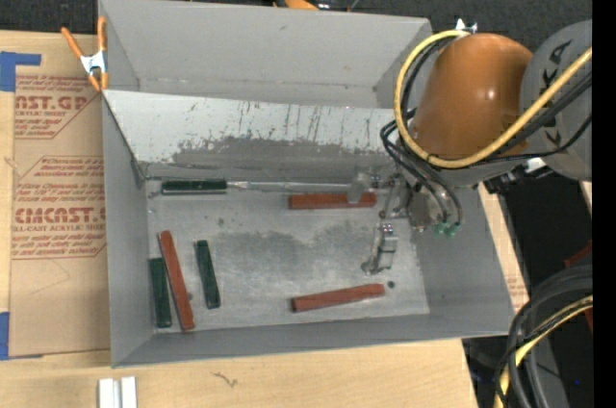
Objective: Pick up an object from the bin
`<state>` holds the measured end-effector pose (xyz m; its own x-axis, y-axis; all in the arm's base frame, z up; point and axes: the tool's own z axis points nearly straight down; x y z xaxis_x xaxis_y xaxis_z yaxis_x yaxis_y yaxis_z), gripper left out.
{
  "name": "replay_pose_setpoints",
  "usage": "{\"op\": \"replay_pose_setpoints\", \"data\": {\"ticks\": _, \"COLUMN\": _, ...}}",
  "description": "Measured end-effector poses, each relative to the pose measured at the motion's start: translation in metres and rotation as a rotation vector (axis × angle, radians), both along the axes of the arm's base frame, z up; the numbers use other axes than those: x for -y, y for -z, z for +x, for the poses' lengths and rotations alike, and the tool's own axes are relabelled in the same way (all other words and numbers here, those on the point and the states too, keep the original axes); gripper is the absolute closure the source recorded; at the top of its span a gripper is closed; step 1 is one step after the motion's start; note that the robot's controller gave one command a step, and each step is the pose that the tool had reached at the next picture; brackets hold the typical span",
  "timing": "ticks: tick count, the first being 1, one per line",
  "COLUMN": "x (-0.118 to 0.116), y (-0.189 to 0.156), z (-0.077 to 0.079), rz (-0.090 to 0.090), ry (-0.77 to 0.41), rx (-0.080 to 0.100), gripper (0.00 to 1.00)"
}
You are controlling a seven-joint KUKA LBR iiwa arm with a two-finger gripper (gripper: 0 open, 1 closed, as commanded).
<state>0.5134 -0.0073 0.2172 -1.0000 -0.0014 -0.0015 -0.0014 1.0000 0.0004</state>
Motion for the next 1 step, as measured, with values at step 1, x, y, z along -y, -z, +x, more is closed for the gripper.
{"op": "replay_pose_setpoints", "data": {"ticks": 1, "x": 0.0289, "y": 0.0769, "z": -0.0128, "rz": 0.000, "ry": -0.116, "rx": -0.008, "gripper": 0.00}}
